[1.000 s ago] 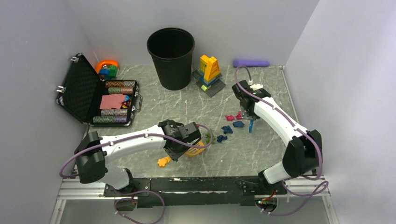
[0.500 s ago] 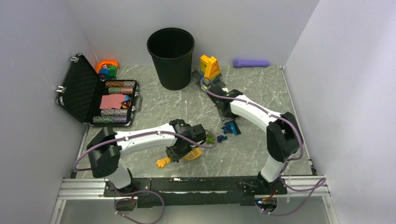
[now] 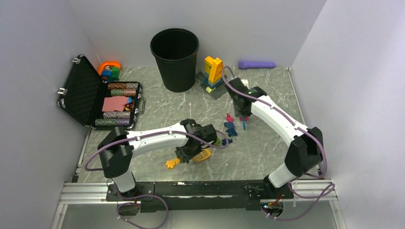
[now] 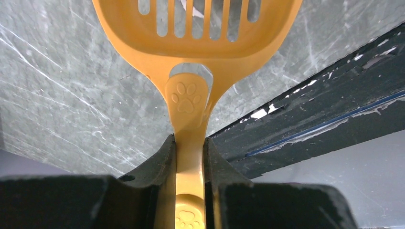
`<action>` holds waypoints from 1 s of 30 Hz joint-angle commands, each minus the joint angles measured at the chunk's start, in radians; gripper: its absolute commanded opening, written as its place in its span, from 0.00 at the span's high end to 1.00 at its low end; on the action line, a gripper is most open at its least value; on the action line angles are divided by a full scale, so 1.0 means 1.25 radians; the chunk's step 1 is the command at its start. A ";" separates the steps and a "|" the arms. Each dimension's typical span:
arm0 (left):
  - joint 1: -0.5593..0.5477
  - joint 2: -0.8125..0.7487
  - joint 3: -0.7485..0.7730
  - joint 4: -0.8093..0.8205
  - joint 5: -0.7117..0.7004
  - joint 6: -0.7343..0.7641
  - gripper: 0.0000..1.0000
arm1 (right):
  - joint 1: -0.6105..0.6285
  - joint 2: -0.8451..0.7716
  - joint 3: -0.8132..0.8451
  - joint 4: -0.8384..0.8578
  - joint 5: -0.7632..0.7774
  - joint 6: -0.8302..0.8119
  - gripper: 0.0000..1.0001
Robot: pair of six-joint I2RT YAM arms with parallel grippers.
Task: Sweep away the paper scraps from the table
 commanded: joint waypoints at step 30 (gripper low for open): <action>0.033 0.081 0.115 -0.014 0.067 0.014 1.00 | 0.057 0.089 -0.043 0.150 -0.234 -0.295 1.00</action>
